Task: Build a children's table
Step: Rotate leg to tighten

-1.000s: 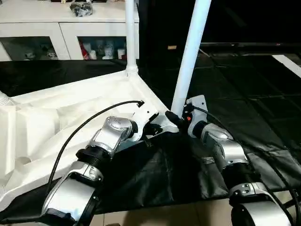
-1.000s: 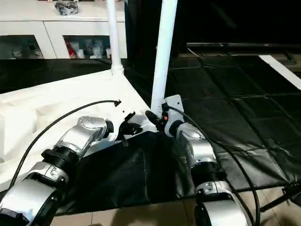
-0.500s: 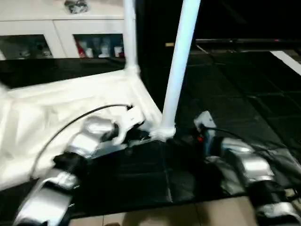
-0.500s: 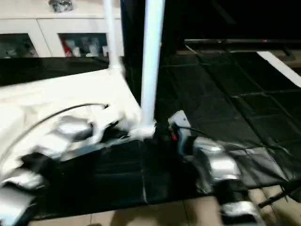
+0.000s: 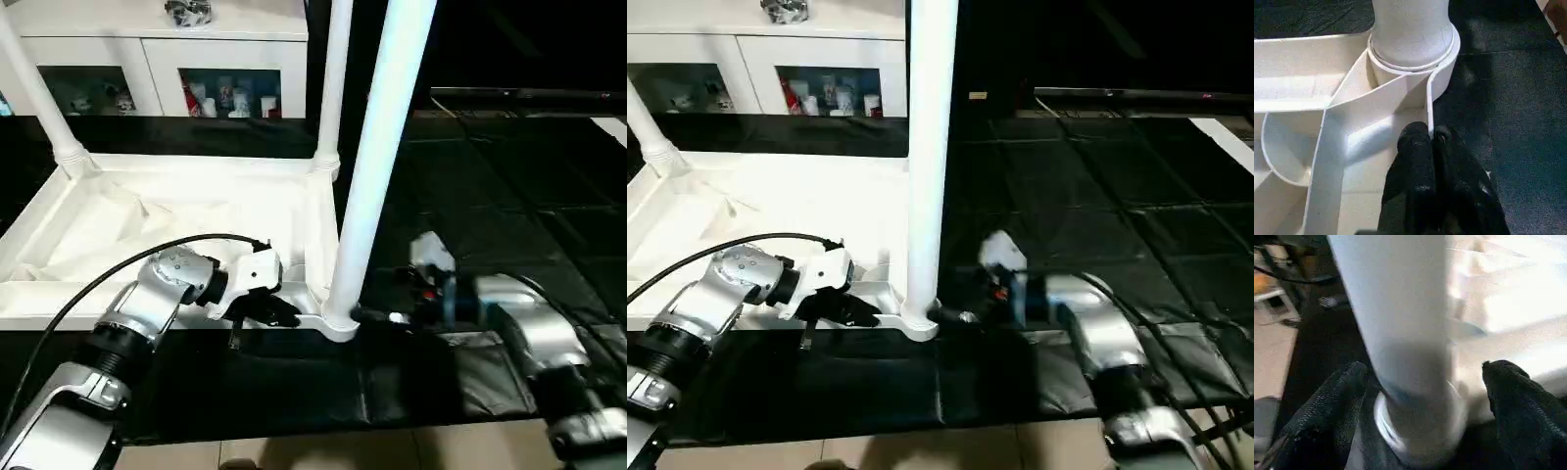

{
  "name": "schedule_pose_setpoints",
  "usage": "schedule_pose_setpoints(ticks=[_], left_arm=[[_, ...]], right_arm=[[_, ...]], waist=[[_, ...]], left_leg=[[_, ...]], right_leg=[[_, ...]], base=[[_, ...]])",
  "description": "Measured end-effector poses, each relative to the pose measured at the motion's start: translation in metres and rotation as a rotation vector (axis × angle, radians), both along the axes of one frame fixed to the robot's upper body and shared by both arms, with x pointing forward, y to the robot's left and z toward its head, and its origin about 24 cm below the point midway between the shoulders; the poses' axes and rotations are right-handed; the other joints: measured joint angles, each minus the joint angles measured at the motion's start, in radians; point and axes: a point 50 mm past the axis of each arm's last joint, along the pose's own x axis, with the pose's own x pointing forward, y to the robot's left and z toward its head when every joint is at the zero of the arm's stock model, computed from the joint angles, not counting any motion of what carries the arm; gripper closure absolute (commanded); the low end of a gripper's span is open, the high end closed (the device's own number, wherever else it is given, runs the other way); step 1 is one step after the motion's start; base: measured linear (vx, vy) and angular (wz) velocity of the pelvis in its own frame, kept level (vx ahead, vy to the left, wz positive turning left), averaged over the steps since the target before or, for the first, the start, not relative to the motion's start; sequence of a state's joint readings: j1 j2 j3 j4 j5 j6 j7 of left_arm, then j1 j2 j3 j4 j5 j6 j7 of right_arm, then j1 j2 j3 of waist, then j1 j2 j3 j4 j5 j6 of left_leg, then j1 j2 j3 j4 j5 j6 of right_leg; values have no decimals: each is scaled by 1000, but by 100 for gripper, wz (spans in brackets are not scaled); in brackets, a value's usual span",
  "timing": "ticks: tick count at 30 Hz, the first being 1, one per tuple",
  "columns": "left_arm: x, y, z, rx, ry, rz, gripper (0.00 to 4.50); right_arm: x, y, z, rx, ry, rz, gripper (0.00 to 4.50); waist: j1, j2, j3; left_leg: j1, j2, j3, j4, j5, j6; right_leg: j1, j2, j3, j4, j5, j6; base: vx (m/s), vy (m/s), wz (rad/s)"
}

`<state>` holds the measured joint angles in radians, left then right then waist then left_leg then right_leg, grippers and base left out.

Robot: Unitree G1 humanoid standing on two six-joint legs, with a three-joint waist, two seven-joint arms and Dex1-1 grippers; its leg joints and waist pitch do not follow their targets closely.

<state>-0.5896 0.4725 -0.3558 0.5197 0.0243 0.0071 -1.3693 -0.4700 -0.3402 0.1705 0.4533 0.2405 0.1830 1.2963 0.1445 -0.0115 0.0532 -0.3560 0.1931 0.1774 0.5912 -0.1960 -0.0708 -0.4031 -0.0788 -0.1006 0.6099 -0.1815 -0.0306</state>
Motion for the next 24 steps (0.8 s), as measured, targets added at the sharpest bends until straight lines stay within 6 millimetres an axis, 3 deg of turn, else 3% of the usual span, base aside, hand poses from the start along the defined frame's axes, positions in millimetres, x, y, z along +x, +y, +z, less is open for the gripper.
schedule_pose_setpoints(ticks=[15, 24], left_arm=[[-3, 0, 1, 15, 1, -21, 450], [0, -6, -2, -1, 24, 24, 450]], right_arm=[[2, 7, -5, 13, 54, 52, 215], [1, 6, -7, 22, 49, 10, 241]], waist=[[0, -3, 1], [6, -2, 0]], left_leg=[[0, 0, 0, 0, 0, 0], [2, 0, 0, 1, 0, 0]], right_leg=[[0, 0, 0, 0, 0, 0], [2, -1, 0, 1, 0, 0]], base=[[0, 0, 0], [0, 0, 0]])
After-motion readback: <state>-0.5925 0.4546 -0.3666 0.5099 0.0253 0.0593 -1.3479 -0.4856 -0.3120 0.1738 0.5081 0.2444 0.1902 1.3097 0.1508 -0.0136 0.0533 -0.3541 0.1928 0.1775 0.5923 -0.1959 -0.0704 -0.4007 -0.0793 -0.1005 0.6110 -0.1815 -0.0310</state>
